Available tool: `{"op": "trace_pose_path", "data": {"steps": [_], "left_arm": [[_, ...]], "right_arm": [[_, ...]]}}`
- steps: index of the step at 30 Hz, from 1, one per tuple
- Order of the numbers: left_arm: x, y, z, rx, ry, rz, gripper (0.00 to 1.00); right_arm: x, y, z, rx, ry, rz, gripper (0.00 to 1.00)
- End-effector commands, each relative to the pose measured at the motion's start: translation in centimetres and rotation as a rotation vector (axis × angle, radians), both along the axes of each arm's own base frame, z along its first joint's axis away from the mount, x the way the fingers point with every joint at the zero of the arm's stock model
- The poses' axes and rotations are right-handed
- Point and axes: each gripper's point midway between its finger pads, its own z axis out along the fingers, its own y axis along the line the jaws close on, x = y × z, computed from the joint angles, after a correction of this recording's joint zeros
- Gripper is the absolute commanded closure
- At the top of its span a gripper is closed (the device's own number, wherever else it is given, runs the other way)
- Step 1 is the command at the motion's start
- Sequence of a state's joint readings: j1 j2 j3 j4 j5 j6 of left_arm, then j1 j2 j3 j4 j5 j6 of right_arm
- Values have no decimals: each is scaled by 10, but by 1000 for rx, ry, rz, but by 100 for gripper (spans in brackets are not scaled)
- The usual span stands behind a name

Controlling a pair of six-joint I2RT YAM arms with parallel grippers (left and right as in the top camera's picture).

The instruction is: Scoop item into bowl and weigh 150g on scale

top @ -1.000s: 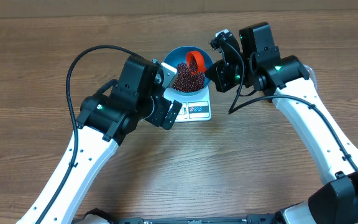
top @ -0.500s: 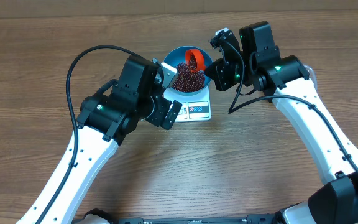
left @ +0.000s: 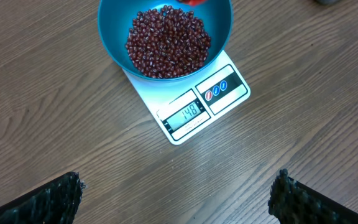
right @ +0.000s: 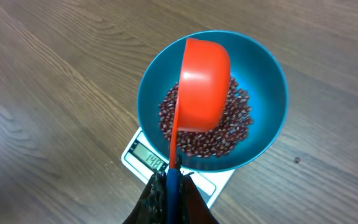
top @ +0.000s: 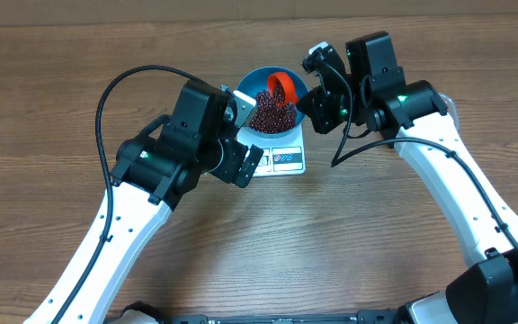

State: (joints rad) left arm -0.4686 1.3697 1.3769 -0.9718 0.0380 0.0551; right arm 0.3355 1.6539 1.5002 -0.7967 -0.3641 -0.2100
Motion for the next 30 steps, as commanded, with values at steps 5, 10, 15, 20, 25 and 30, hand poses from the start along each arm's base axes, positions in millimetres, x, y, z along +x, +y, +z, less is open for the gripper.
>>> {"op": "trace_pose_path", "data": {"steps": [5, 10, 15, 20, 25, 30], "left_arm": [[0, 1, -2, -6, 7, 10, 1], [0, 1, -2, -6, 7, 10, 0], [0, 1, -2, -6, 7, 10, 0], [0, 1, -2, -6, 7, 10, 0], [0, 1, -2, -6, 7, 10, 0], [0, 1, -2, -6, 7, 10, 0]], "right_arm": [[6, -2, 23, -9, -74, -18, 96], [5, -3, 21, -12, -66, -18, 96], [5, -3, 21, -10, -64, -21, 96], [1, -2, 19, -7, -43, -16, 96], [-4, -2, 16, -4, -21, -8, 96], [-8, 0, 16, 18, 11, -16, 96]]}}
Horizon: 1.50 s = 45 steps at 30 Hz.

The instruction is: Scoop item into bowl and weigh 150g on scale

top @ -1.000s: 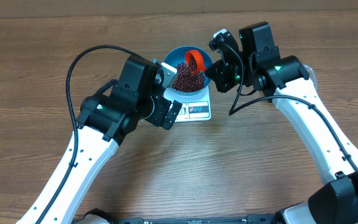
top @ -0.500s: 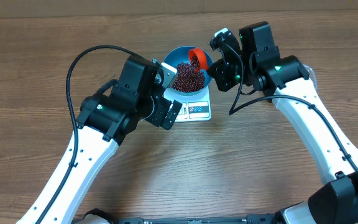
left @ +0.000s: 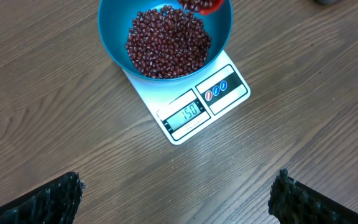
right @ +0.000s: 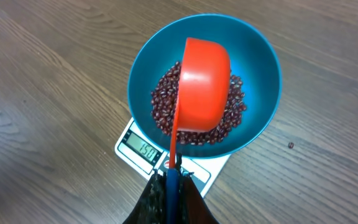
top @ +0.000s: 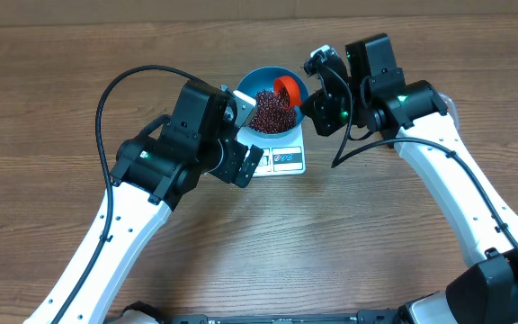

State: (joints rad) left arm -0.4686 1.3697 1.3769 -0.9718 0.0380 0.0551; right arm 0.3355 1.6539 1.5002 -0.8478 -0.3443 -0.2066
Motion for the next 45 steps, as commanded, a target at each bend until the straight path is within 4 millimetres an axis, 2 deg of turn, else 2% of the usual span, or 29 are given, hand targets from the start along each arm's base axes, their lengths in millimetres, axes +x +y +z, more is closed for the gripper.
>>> {"op": "trace_pose_path", "data": {"steps": [1, 8, 14, 16, 21, 26, 29, 32, 34, 39, 45], "left_arm": [[0, 1, -2, -6, 7, 10, 0], [0, 1, -2, -6, 7, 10, 0], [0, 1, -2, -6, 7, 10, 0], [0, 1, -2, -6, 7, 10, 0], [0, 1, -2, -6, 7, 10, 0], [0, 1, -2, -6, 7, 10, 0], [0, 1, -2, -6, 7, 10, 1], [0, 1, -2, -6, 7, 10, 0], [0, 1, -2, -6, 7, 10, 0], [0, 1, -2, -6, 7, 10, 1], [0, 1, -2, -6, 7, 10, 0]], "right_arm": [[-1, 7, 24, 61, -24, -14, 96], [0, 3, 36, 208, 42, -25, 96], [7, -21, 62, 431, 98, -36, 96], [11, -43, 74, 526, 116, -54, 96], [25, -101, 78, 600, 142, -216, 96], [23, -158, 83, 680, 154, -328, 96], [20, -202, 69, 655, 183, -486, 97], [10, -249, 43, 551, 225, -686, 96], [4, -266, 32, 496, 243, -756, 96], [-4, -291, 11, 345, 266, -878, 96], [-10, -300, -13, 24, 272, -966, 96]]}}
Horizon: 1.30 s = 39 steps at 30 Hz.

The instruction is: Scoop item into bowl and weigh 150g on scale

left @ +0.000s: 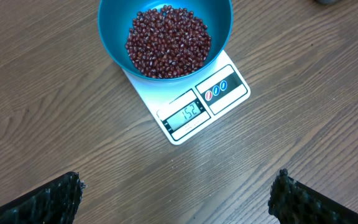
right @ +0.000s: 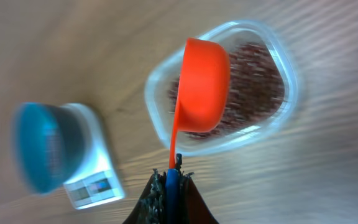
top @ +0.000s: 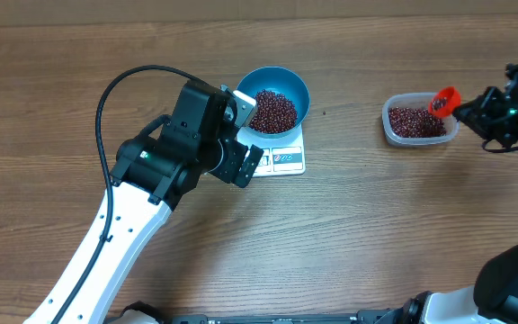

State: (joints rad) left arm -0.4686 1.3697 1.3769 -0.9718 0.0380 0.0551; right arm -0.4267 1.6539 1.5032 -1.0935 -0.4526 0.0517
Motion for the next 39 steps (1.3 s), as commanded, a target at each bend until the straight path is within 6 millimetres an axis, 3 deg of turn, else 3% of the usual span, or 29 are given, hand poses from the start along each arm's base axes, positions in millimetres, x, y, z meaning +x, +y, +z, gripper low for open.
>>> {"op": "trace_pose_path", "data": {"steps": [1, 10, 16, 28, 32, 39], "left_arm": [[0, 1, -2, -6, 7, 10, 0], [0, 1, -2, -6, 7, 10, 0], [0, 1, -2, -6, 7, 10, 0], [0, 1, -2, -6, 7, 10, 0], [0, 1, -2, -6, 7, 10, 0], [0, 1, -2, -6, 7, 10, 0]], "right_arm": [[0, -13, 4, -272, 50, -18, 96], [6, 20, 6, -682, 118, 104, 97], [5, 31, 13, -831, 130, 131, 96], [3, 39, 9, -798, 135, 160, 97], [16, 67, 13, -655, 36, 209, 96], [40, 138, 63, -366, -283, 410, 96]]}}
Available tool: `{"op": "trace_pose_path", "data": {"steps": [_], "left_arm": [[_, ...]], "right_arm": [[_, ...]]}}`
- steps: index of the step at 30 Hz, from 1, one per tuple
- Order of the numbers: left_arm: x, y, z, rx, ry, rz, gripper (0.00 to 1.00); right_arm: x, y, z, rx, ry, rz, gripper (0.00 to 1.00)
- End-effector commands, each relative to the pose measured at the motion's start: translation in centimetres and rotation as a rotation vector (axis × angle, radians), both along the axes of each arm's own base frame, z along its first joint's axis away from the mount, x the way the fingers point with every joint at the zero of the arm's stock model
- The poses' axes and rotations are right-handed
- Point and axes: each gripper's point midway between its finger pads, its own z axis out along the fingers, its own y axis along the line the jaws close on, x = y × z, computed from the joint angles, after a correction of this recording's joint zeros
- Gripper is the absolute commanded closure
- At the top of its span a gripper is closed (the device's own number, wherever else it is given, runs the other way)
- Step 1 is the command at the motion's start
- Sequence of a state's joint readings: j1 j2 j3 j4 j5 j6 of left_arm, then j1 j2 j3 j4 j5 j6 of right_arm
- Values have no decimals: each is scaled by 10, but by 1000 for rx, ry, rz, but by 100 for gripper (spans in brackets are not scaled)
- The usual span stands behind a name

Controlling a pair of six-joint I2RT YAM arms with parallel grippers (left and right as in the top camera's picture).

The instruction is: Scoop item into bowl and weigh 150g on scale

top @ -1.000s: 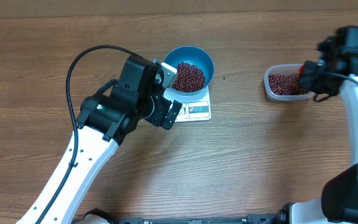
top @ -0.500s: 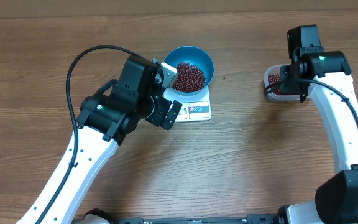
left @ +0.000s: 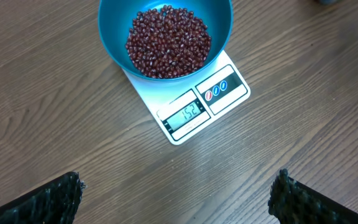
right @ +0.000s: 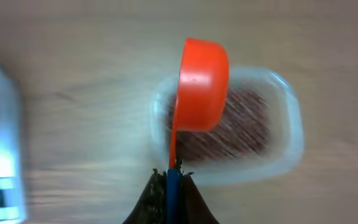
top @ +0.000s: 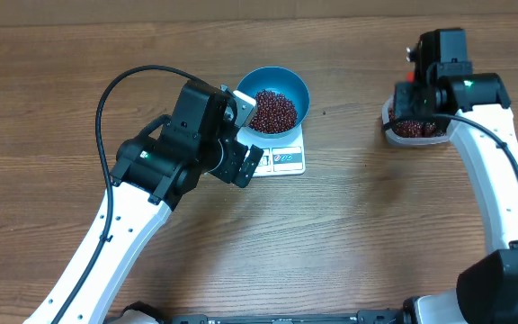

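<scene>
A blue bowl (left: 165, 28) of dark red beans (top: 272, 109) stands on a white scale (left: 191, 102) whose display reads 152. My left gripper (left: 178, 194) hangs open over bare wood just in front of the scale. Over at the right, my right gripper (right: 171, 183) is shut on the handle of an orange scoop (right: 202, 84). The scoop sits above a clear tub of beans (right: 229, 127); that view is blurred. In the overhead view the right wrist covers most of the tub (top: 416, 130).
The brown wooden table (top: 349, 225) carries the scale and bowl at centre top and the tub at the far right. A black cable (top: 115, 85) loops from the left arm.
My right arm has swung in from the far right edge and now sits directly over the tub, scoop still held. The left arm, bowl and scale reading of 152 are unchanged.
The scoop was tipped over the bowl with the scale at 148. A second later it read 150, the scoop still there. Then the right gripper and scoop were by the bean tub and the scale read 152. Now the scoop is over the tub.
</scene>
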State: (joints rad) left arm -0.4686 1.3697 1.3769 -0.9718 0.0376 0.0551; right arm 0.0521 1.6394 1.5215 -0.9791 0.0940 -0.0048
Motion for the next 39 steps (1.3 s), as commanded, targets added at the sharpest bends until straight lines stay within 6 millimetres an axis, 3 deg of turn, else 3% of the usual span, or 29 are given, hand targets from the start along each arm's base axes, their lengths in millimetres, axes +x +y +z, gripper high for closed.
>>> {"op": "trace_pose_path", "data": {"steps": [1, 3, 4, 8, 17, 26, 33, 39], "left_arm": [[0, 1, -2, -7, 7, 10, 0], [0, 1, -2, -7, 7, 10, 0], [0, 1, -2, -7, 7, 10, 0], [0, 1, -2, -7, 7, 10, 0], [0, 1, -2, -7, 7, 10, 0], [0, 1, -2, -7, 7, 10, 0], [0, 1, -2, -7, 7, 10, 1], [0, 1, -2, -6, 7, 10, 0]], "right_arm": [[5, 58, 64, 225, -189, 261, 96], [5, 78, 71, 262, -219, 362, 96], [2, 101, 76, 282, -242, 484, 96], [-5, 131, 75, 245, -259, 644, 96], [-18, 178, 30, 178, -153, 880, 96], [-11, 205, 5, 169, -133, 956, 96], [7, 204, -22, 41, -109, 919, 96], [17, 205, -32, -14, -116, 904, 96]]}}
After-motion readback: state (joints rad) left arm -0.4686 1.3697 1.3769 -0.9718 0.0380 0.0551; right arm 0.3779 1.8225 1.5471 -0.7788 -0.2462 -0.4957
